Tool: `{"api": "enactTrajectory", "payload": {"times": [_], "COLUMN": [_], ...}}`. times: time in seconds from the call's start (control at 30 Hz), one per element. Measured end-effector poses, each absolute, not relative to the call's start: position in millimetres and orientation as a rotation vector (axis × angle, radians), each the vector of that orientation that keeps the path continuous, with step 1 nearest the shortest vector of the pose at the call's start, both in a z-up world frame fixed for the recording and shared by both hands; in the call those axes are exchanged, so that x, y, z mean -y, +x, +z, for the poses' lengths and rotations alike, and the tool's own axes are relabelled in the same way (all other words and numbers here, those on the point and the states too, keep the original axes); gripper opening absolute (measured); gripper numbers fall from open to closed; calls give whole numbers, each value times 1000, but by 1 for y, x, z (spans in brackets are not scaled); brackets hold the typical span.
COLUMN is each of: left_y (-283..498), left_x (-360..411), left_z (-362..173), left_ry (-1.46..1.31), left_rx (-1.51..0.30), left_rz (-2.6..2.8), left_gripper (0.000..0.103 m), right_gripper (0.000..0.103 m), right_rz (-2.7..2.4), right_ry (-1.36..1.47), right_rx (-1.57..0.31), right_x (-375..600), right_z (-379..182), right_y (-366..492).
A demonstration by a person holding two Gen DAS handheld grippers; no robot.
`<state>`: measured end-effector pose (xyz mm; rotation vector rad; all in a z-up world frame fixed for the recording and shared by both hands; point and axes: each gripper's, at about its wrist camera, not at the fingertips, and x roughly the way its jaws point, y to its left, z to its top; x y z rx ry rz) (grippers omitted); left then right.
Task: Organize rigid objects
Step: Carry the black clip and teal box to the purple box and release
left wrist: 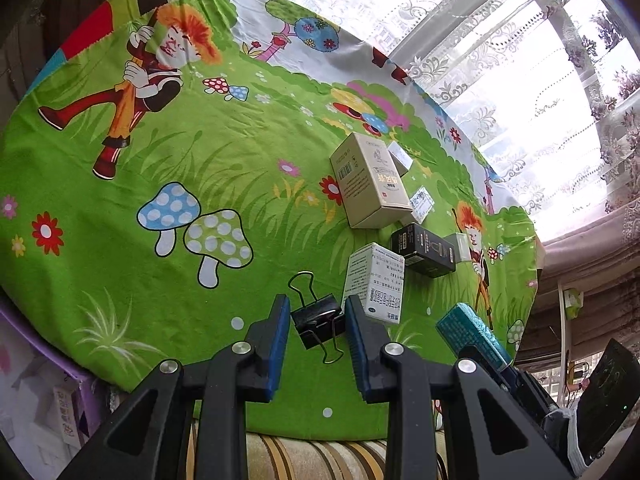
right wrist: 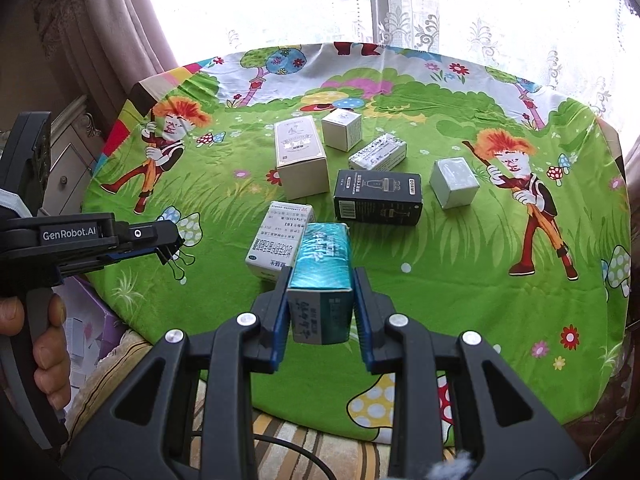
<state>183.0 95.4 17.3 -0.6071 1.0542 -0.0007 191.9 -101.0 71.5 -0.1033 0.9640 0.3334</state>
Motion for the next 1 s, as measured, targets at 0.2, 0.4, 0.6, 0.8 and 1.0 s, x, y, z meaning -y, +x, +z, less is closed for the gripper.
{"api": "enactTrajectory", "payload": {"times": [0.2,0.4,0.6,0.8,1.0], "left_y": [150,116,79,39,-2], "left_x": [-112,-136,-167,-196,-228], "left_z": [28,31,33,31,28], "left_ry": [-626,-652,-685,-711,-717], "left_rx": [-1019,-995,-969,-943,-923], "left_rz": [27,70,133,195,283], "left_gripper": [29,29,29,29,29], "right_gripper": [33,33,33,33,33], "right_rz": [377,430,497,582,691], "right_ry": [-117,-142,-172,-204,-259], "right_rx": [-950,-935,-933,-950,-959], "right_x": [85,64,39,8,-29], "right_z": [80,88,92,93,95], "right_y": [171,148,127,104,77]}}
